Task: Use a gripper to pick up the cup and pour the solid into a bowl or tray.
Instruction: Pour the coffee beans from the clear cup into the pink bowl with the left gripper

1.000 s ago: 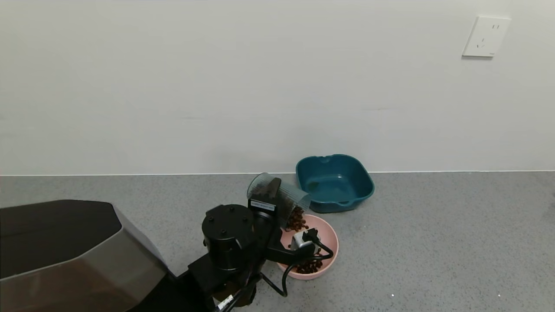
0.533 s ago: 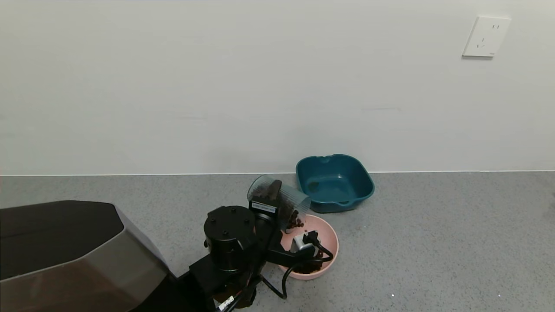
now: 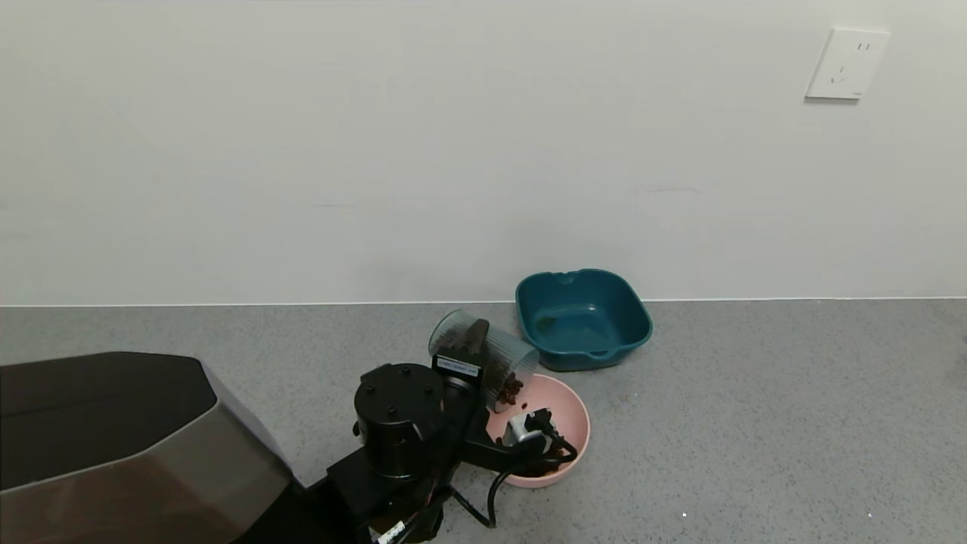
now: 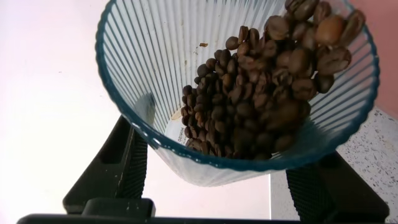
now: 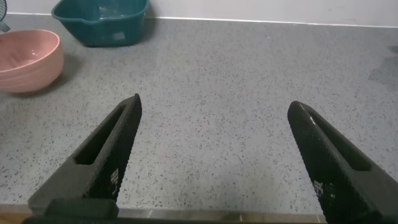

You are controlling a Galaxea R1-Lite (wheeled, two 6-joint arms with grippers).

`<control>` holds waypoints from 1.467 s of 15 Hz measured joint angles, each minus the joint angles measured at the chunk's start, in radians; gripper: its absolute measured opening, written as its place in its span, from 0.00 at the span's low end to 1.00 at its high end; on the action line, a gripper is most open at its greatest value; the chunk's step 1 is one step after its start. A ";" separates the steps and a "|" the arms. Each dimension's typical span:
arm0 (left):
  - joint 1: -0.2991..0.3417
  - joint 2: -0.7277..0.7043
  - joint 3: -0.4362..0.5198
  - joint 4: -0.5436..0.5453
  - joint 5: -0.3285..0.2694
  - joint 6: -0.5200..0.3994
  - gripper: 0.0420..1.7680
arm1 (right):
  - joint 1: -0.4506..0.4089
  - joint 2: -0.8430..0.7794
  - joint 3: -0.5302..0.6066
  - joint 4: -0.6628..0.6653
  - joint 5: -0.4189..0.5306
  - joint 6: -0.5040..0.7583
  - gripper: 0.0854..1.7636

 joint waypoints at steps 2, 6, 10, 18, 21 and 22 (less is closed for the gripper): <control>0.001 0.000 0.000 0.000 0.000 0.000 0.71 | 0.000 0.000 0.000 0.000 0.000 0.000 0.97; 0.006 -0.002 0.003 0.000 0.000 -0.001 0.71 | 0.000 0.000 0.000 0.000 0.000 0.000 0.97; 0.007 -0.003 0.007 0.002 0.000 -0.002 0.71 | 0.000 0.000 0.000 0.000 0.000 0.000 0.97; 0.010 -0.014 0.014 0.002 -0.008 -0.022 0.71 | 0.000 0.000 0.000 0.000 0.000 0.000 0.97; 0.010 -0.025 0.014 0.002 -0.041 -0.074 0.71 | 0.000 0.000 0.000 0.000 0.000 0.000 0.97; 0.009 -0.032 0.017 0.001 -0.046 -0.083 0.71 | 0.000 0.000 0.000 0.000 0.000 0.000 0.97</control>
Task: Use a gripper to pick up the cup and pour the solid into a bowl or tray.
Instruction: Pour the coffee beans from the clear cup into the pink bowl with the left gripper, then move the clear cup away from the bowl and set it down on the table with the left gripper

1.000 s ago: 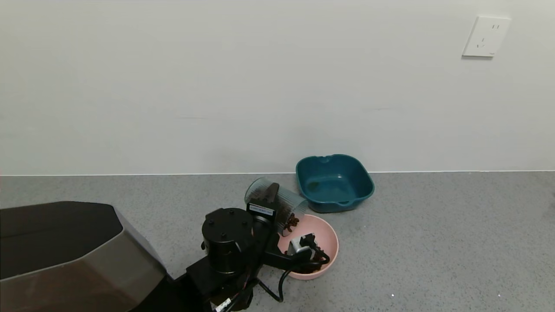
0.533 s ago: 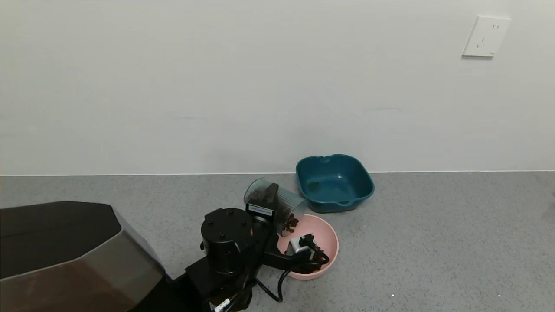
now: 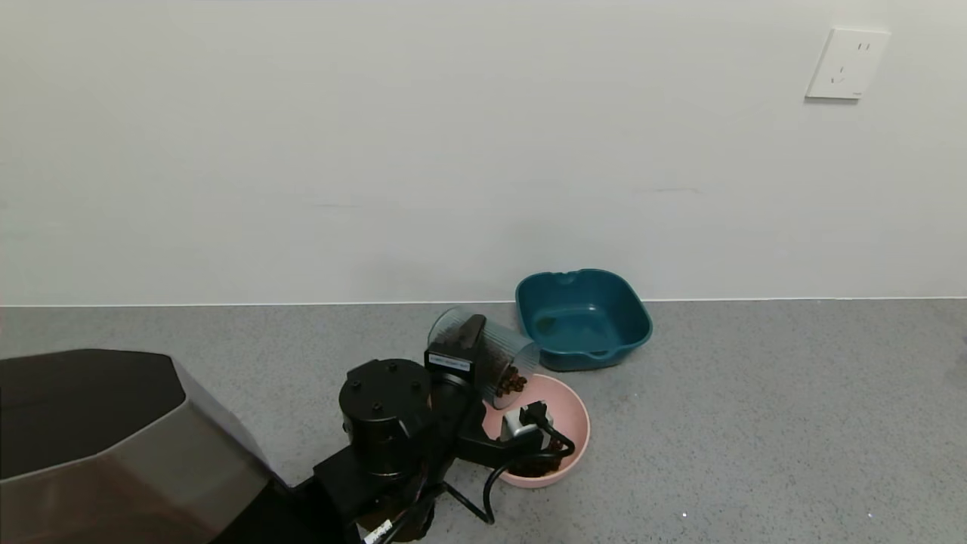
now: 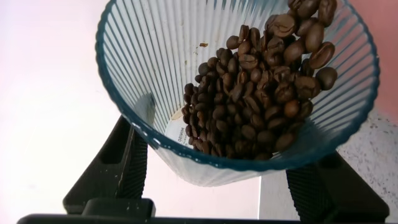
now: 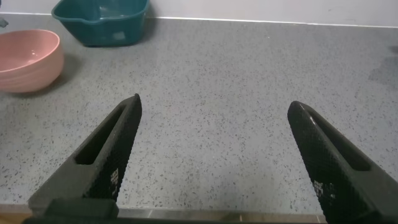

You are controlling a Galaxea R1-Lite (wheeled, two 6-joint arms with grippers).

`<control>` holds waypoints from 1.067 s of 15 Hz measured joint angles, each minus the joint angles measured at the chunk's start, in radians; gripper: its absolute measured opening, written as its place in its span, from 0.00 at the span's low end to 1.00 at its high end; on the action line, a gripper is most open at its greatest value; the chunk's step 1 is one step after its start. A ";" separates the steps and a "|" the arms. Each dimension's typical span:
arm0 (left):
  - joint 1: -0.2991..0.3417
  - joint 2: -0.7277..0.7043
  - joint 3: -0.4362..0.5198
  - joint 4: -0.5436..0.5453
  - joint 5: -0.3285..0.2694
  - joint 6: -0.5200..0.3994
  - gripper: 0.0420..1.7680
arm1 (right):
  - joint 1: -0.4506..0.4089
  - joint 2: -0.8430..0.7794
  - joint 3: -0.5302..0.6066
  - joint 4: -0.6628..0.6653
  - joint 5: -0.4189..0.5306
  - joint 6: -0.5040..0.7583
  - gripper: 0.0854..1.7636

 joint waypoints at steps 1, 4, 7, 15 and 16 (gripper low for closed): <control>-0.001 -0.008 0.008 0.001 0.002 -0.025 0.71 | 0.000 0.000 0.000 0.000 0.000 0.000 0.97; -0.005 -0.024 0.019 -0.011 0.013 -0.154 0.71 | 0.000 0.000 0.000 0.000 0.000 0.000 0.97; -0.013 -0.047 0.039 -0.020 0.017 -0.266 0.71 | 0.000 0.000 0.000 0.000 0.000 0.000 0.97; 0.048 -0.066 0.048 -0.084 0.052 -0.606 0.71 | 0.000 0.000 0.000 0.000 -0.001 0.000 0.97; 0.064 -0.066 0.042 -0.079 0.052 -0.651 0.71 | 0.000 0.000 0.000 0.000 0.000 0.000 0.97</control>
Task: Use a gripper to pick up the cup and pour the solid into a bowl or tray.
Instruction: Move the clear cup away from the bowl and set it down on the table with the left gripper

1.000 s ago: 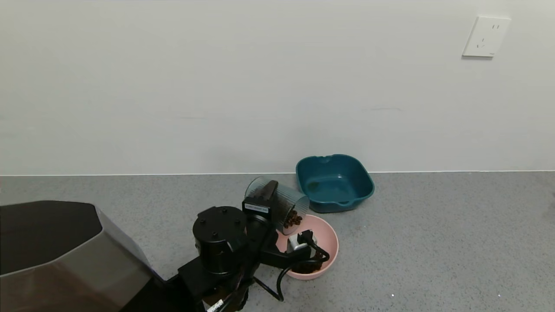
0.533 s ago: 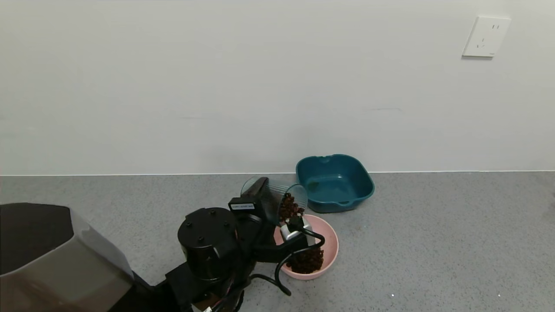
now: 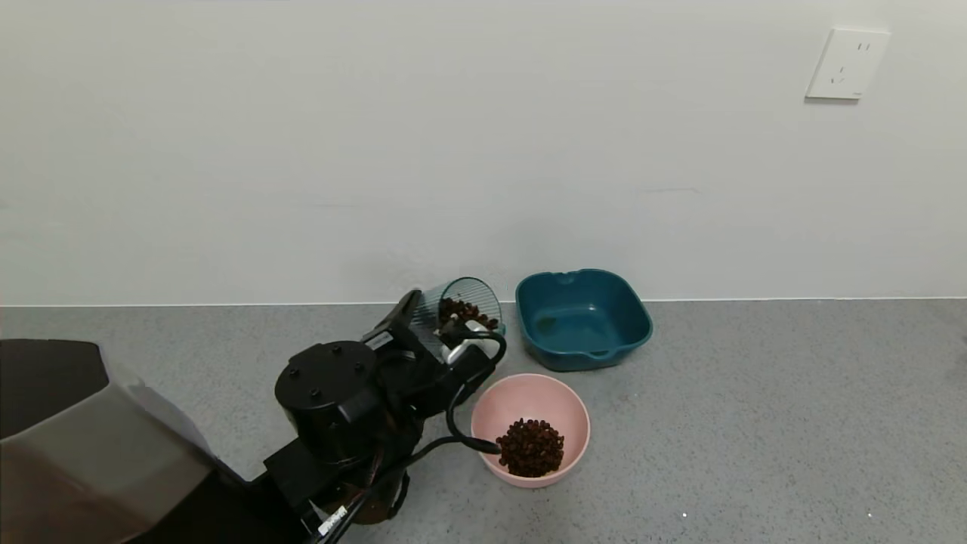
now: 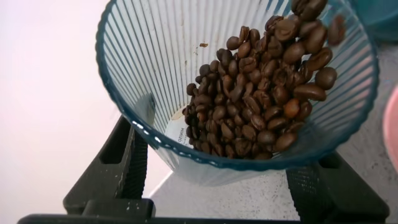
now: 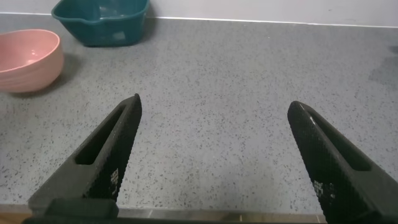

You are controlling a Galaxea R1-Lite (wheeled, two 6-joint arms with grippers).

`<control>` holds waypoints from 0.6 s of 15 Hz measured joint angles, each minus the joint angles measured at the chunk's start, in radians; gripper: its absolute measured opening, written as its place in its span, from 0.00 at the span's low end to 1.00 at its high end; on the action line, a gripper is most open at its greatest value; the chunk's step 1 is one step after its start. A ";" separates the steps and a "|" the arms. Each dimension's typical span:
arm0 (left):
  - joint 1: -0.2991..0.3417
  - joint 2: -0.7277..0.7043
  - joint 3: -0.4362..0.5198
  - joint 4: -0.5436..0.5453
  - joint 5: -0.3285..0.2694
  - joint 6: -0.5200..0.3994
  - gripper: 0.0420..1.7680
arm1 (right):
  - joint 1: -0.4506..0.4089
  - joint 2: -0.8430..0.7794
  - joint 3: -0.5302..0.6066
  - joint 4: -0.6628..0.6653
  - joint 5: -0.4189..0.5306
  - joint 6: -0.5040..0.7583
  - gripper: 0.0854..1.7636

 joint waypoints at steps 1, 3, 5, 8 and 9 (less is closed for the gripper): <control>0.014 0.000 -0.007 0.012 0.000 -0.051 0.71 | 0.000 0.000 0.000 0.000 0.000 0.000 0.97; 0.048 -0.001 -0.021 0.071 0.000 -0.172 0.71 | 0.000 0.000 0.000 0.000 0.000 0.000 0.97; 0.093 -0.009 -0.039 0.123 -0.019 -0.287 0.71 | 0.000 0.000 0.000 0.000 0.000 0.000 0.97; 0.172 -0.017 -0.064 0.182 -0.152 -0.495 0.71 | 0.000 0.000 0.000 0.000 0.000 0.000 0.97; 0.189 -0.018 -0.066 0.190 -0.191 -0.562 0.71 | 0.000 0.000 0.000 0.000 0.000 0.000 0.97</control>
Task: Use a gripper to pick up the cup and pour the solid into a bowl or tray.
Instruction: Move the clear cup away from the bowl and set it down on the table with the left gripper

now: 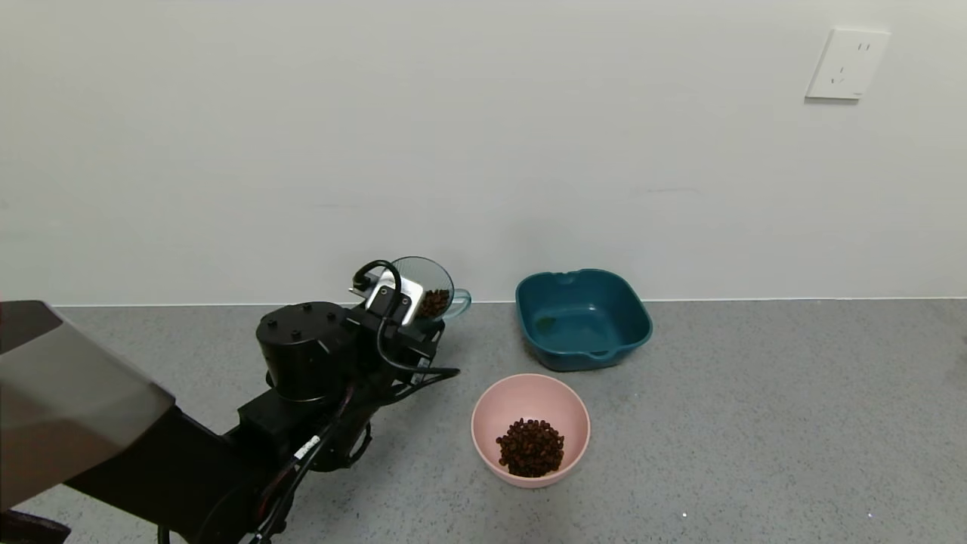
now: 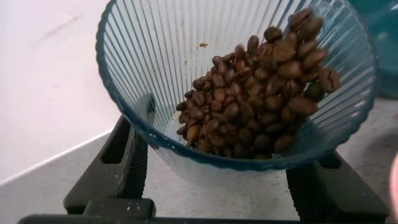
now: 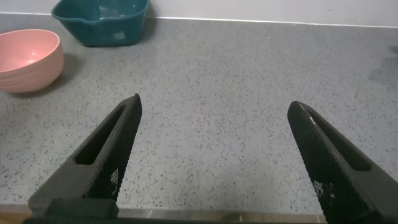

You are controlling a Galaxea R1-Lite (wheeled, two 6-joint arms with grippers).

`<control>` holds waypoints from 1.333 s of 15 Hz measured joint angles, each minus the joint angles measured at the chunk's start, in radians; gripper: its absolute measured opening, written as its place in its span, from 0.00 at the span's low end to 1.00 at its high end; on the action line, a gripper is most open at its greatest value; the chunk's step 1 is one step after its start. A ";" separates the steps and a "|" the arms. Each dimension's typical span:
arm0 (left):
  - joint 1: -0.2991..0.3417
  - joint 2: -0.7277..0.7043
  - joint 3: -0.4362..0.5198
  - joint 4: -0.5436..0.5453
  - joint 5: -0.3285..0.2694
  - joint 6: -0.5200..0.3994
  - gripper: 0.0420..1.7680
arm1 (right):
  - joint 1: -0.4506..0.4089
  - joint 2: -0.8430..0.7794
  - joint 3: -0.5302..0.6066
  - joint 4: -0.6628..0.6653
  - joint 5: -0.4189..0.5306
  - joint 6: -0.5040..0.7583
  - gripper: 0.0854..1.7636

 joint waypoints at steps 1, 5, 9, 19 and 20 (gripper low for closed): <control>0.013 0.000 0.000 0.003 -0.030 -0.041 0.71 | 0.000 0.000 0.000 0.000 0.000 0.000 0.97; 0.037 0.003 0.009 -0.001 -0.139 -0.154 0.71 | 0.000 0.000 0.000 0.000 0.000 0.000 0.97; 0.070 0.010 0.014 0.019 -0.259 -0.243 0.71 | 0.000 0.000 0.000 0.000 0.000 0.000 0.97; 0.151 0.154 -0.051 0.035 -0.320 -0.273 0.71 | 0.000 0.000 0.000 0.000 0.000 0.000 0.97; 0.156 0.169 -0.061 0.043 -0.320 -0.294 0.71 | 0.000 0.000 0.000 0.000 0.000 0.000 0.97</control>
